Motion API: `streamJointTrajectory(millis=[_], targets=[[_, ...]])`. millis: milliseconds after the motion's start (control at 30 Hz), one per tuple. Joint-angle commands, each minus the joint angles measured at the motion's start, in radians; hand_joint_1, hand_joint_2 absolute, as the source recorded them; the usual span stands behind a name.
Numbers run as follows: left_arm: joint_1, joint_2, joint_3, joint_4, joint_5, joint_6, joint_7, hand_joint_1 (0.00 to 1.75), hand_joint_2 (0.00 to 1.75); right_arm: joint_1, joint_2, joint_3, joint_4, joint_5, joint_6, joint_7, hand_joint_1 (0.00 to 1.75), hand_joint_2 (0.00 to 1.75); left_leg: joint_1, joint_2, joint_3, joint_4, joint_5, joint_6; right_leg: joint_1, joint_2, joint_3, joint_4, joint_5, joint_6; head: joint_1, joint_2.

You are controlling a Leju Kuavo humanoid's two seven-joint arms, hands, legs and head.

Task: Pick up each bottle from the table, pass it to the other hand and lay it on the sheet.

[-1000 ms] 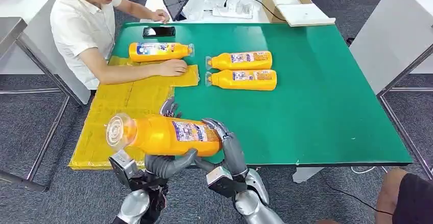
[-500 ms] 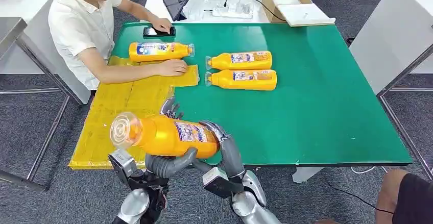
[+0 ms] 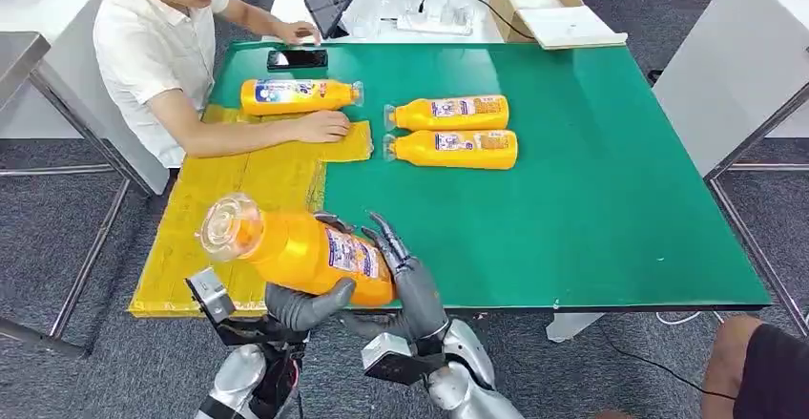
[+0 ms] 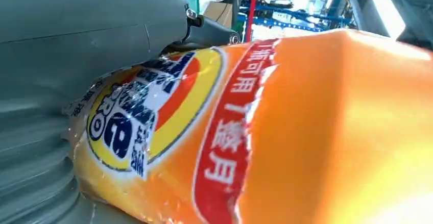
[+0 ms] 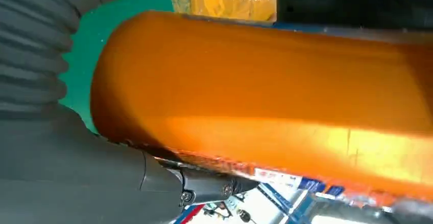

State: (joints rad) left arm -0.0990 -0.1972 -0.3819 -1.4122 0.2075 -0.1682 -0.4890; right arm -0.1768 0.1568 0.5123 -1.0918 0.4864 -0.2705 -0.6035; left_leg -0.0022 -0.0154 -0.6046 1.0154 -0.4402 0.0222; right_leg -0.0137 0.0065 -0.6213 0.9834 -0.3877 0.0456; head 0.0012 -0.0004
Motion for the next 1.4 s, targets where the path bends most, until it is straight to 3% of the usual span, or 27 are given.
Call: streamJointTrajectory(millis=[33,300,333,433,600,800,933,1167,1333,1400], targets=[[-0.051,0.024,-0.058,0.059,-0.081,0.024,0.018,1.75,1.75,-0.02,-0.005,0.066,0.062,-0.016,-0.014,-0.015,0.0,0.0,0.001,0.001,0.004,0.0,-0.001,-0.001,0.001,-0.001,0.004,0.0,-0.001,-0.002,0.0,0.0],[-0.067,0.059,0.017,0.123,-0.356,0.29,0.112,1.75,1.75,0.079,-0.042,-0.028,-0.04,-0.001,-0.116,-0.024,0.0,0.0,0.0,-0.001,0.005,-0.002,-0.001,-0.001,0.001,-0.002,0.005,-0.002,-0.001,-0.002,0.0,0.0],[-0.076,0.069,0.029,0.127,-0.509,0.424,0.11,1.75,1.75,0.098,-0.046,-0.047,-0.068,0.062,-0.192,-0.02,0.0,0.0,0.0,0.0,0.004,-0.002,-0.001,-0.001,0.0,-0.001,0.004,-0.001,-0.001,-0.001,0.0,0.0],[-0.086,0.084,0.036,0.118,-0.608,0.485,0.121,1.75,1.75,0.101,-0.056,-0.044,-0.072,0.13,-0.249,-0.01,0.0,0.0,0.0,0.001,0.003,-0.001,-0.001,-0.001,0.0,-0.001,0.003,-0.001,-0.001,-0.002,0.001,0.0],[-0.113,0.121,0.045,0.126,-0.873,0.603,0.188,1.75,1.75,0.12,-0.043,-0.093,-0.085,0.081,-0.236,-0.025,0.0,0.0,0.001,-0.001,0.004,-0.001,-0.001,-0.002,0.001,-0.003,0.003,-0.001,-0.002,-0.002,0.0,0.0],[-0.113,0.118,0.044,0.128,-0.877,0.603,0.189,1.75,1.75,0.118,-0.041,-0.094,-0.083,0.081,-0.235,-0.026,0.0,0.0,0.001,0.001,0.003,-0.001,-0.001,-0.001,0.001,-0.001,0.002,-0.001,-0.001,-0.001,0.0,0.0],[-0.159,0.141,0.015,0.193,-1.084,0.64,0.27,1.75,1.75,0.118,-0.03,-0.124,-0.066,0.07,-0.243,-0.039,0.0,0.0,0.001,0.0,0.004,-0.001,-0.001,-0.002,0.001,-0.002,0.004,0.0,-0.002,-0.002,0.0,0.0],[-0.347,0.146,0.04,0.518,-1.209,0.574,0.389,1.75,1.75,0.092,-0.008,-0.142,-0.021,0.036,-0.2,-0.06,0.0,0.0,0.001,0.0,0.003,-0.001,0.0,-0.002,0.001,-0.002,0.003,-0.001,0.0,-0.002,0.0,0.0],[-0.365,0.144,0.042,0.558,-1.212,0.58,0.384,1.75,1.75,0.091,-0.006,-0.142,-0.02,0.033,-0.199,-0.06,0.0,0.0,0.001,0.002,0.005,-0.002,0.0,-0.002,0.002,0.0,0.004,-0.001,0.0,-0.002,0.0,0.0],[-0.408,0.152,0.025,0.634,-1.275,0.545,0.453,1.75,1.75,0.09,-0.005,-0.14,-0.016,0.029,-0.186,-0.06,0.0,0.0,0.001,0.001,0.003,-0.001,0.0,-0.001,0.001,-0.001,0.002,0.0,0.0,-0.001,0.0,0.0]])
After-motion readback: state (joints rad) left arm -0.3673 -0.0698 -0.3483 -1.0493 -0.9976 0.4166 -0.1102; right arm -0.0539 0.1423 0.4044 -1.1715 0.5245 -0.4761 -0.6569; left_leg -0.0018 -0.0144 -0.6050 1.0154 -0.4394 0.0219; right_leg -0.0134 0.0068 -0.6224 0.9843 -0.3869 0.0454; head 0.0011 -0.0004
